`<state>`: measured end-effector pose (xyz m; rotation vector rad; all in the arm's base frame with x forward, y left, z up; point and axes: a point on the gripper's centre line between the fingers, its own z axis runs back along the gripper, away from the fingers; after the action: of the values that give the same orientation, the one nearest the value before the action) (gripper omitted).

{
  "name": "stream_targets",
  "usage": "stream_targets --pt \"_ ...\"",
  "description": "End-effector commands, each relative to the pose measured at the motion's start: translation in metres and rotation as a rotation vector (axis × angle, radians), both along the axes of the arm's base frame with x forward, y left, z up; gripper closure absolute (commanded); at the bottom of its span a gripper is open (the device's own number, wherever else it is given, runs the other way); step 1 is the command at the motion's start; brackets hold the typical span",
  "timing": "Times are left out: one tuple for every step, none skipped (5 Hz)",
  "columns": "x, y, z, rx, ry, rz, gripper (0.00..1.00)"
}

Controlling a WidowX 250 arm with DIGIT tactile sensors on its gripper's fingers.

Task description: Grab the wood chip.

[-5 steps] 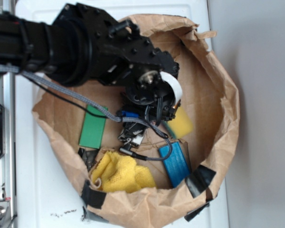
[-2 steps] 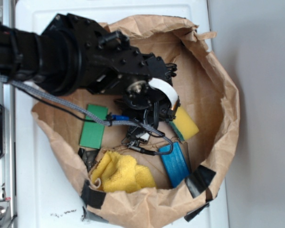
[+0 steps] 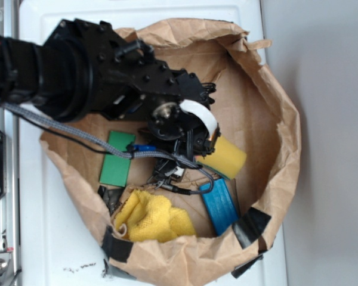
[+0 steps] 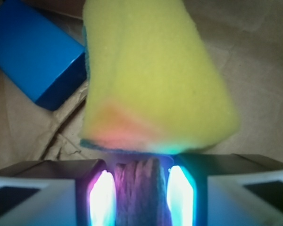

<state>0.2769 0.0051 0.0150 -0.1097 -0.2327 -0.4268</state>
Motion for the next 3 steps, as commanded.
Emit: stream_targets --pt "0.012 -0.002 0.048 -0.027 -0.028 0.038 1.00" --pt "0.022 0.010 0.097 -0.030 0.027 0.168 1.00" --pt "0.021 0.016 0.146 -0.031 0.070 0.237 1.00"
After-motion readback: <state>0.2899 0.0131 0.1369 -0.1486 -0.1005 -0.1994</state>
